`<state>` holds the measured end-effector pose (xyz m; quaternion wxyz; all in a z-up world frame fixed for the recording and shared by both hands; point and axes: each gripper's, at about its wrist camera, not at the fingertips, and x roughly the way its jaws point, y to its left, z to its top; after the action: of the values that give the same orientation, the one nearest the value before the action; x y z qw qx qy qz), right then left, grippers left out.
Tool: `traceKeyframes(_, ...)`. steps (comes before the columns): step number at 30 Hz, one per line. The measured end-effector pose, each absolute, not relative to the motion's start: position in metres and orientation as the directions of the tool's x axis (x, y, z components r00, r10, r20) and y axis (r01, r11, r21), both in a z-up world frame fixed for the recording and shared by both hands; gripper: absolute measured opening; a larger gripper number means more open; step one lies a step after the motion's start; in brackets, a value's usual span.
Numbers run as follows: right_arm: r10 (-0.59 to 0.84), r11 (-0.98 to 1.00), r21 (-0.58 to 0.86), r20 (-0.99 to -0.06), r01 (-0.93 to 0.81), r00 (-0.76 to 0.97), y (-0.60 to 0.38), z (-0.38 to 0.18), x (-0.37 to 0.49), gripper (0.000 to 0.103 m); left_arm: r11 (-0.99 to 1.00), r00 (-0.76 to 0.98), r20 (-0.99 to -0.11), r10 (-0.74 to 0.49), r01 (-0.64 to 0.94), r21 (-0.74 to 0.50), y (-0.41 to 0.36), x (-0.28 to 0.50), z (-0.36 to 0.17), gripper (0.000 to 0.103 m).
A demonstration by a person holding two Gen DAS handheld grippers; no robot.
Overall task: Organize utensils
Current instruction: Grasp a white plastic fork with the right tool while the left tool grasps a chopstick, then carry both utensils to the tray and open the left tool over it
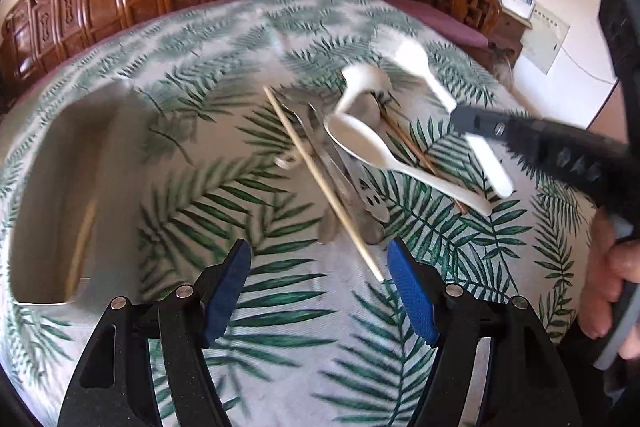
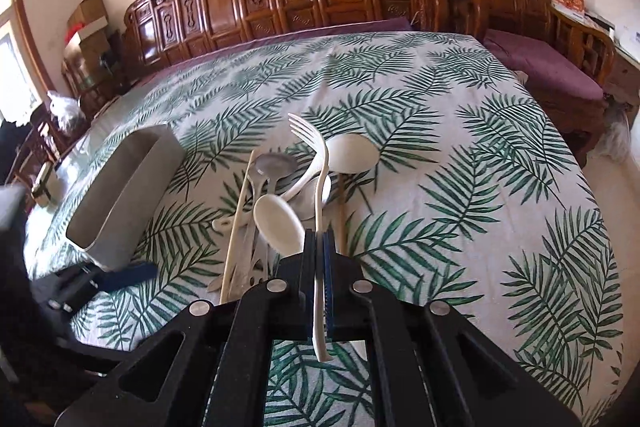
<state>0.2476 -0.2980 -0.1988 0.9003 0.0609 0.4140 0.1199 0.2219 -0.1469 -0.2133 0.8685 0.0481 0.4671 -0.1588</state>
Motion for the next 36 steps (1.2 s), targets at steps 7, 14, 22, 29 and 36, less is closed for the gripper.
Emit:
traceKeyframes(7, 0.284, 0.958, 0.237, -0.71, -0.161, 0.644, -0.305, -0.193, 0.249, 0.005, 0.943, 0.507, -0.847, -0.162, 0.332, 0.019, -0.168, 0.222, -0.229, 0.052)
traceKeyframes(14, 0.297, 0.954, 0.25, -0.703, -0.166, 0.646, -0.303, -0.192, 0.249, 0.005, 0.949, 0.507, -0.848, -0.153, 0.315, 0.017, -0.157, 0.215, -0.227, 0.021)
traceKeyframes(22, 0.31, 0.951, 0.236, -0.712, -0.201, 0.63, -0.288, -0.195, 0.247, 0.005, 0.962, 0.497, -0.856, -0.146, 0.274, -0.005, -0.134, 0.213, -0.223, 0.004)
traceKeyframes(29, 0.329, 0.944, 0.23, -0.716, -0.237, 0.615, -0.274, -0.197, 0.244, 0.005, 0.968, 0.533, -0.832, -0.153, 0.251, -0.018, -0.105, 0.203, -0.198, 0.004)
traceKeyframes(36, 0.356, 0.933, 0.228, -0.712, -0.28, 0.605, -0.256, -0.196, 0.237, 0.005, 0.974, 0.57, -0.806, -0.159, 0.226, -0.032, -0.076, 0.195, -0.171, 0.004)
